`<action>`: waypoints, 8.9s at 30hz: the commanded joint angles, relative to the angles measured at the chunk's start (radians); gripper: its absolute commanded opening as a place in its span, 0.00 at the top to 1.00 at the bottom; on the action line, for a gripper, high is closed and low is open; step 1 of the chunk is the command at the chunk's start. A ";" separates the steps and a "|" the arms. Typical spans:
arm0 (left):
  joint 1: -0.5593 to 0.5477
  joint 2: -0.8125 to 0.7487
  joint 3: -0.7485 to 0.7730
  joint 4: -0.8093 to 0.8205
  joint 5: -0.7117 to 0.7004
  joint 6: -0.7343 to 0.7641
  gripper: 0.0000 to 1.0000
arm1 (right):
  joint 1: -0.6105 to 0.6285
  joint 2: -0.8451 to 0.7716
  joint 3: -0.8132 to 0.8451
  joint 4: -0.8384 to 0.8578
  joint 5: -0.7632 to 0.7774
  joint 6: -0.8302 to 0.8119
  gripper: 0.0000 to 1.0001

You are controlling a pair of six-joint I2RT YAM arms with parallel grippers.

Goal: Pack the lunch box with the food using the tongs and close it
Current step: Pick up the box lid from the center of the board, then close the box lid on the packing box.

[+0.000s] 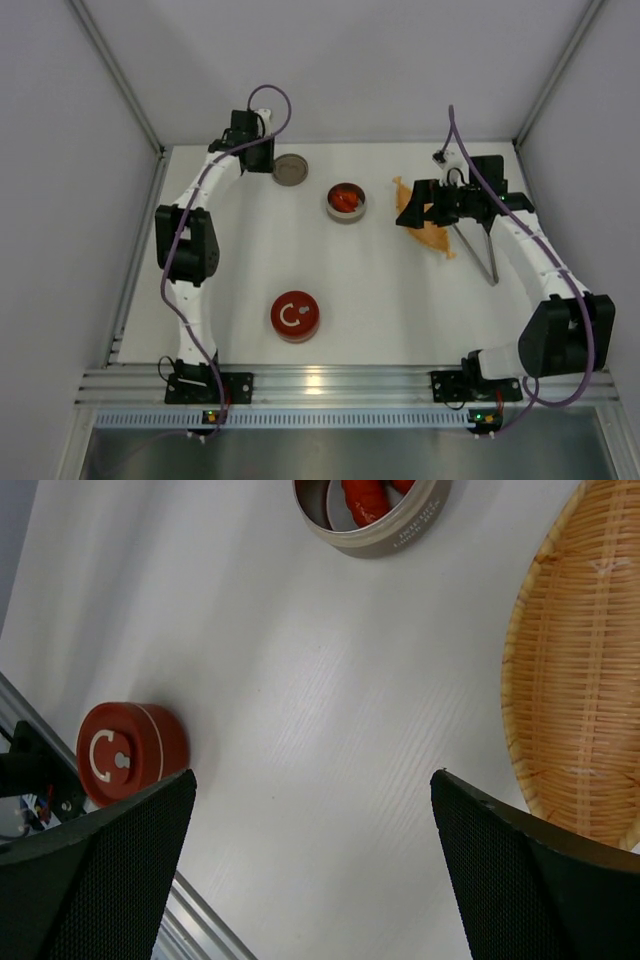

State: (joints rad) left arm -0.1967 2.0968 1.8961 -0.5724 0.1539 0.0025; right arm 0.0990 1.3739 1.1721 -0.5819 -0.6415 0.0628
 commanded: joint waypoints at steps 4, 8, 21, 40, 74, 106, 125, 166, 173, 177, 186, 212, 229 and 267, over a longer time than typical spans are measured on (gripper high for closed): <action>0.020 0.183 0.188 0.203 -0.312 -0.352 0.63 | -0.018 0.031 0.054 0.042 0.020 -0.023 0.01; 0.020 0.252 0.213 0.281 -0.318 -0.343 0.59 | -0.018 0.043 0.055 0.033 0.026 -0.032 0.01; 0.017 0.388 0.242 0.298 -0.298 -0.272 0.58 | -0.018 0.054 0.064 0.016 0.034 -0.032 0.01; 0.037 -0.096 0.130 -0.081 0.060 -0.178 1.00 | 0.005 0.073 0.124 0.082 -0.066 0.006 0.01; 0.025 -0.484 -0.210 -0.497 1.371 0.142 1.00 | 0.334 -0.110 0.274 0.063 -0.109 -0.290 0.11; -0.239 -0.560 -0.482 -0.500 1.297 0.086 1.00 | 0.956 -0.133 0.440 -0.423 0.206 -1.034 0.04; -0.222 -0.592 -0.445 -0.601 1.291 0.280 0.50 | 0.776 -0.073 0.460 -0.334 0.079 -0.810 1.00; -0.716 -0.931 -0.493 0.089 0.131 0.903 0.03 | 0.395 -0.134 0.270 0.011 -0.047 -0.081 1.00; -0.716 -0.896 -0.470 0.135 0.115 0.912 0.03 | 0.412 -0.160 0.235 -0.003 -0.069 -0.098 1.00; -0.716 -0.883 -0.468 0.158 0.108 0.924 0.03 | 0.416 -0.167 0.222 -0.001 -0.080 -0.097 1.00; -0.716 -0.847 -0.422 0.148 0.104 0.918 0.03 | 0.423 -0.177 0.213 0.001 -0.096 -0.101 1.00; -0.716 -0.702 -0.066 -0.426 0.432 0.929 0.51 | 0.423 -0.208 0.222 -0.006 0.011 -0.230 1.00; -0.672 -0.923 -0.267 -0.058 0.193 0.685 0.45 | 0.403 -0.216 0.236 0.001 -0.047 -0.330 1.00; -0.457 -0.693 -0.104 -0.280 0.716 0.557 0.67 | 0.438 -0.266 0.259 -0.079 -0.254 -0.523 1.00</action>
State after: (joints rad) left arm -0.6552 1.3987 1.7542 -0.8406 0.8139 0.5877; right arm 0.5152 1.1034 1.3819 -0.6815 -0.8581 -0.4522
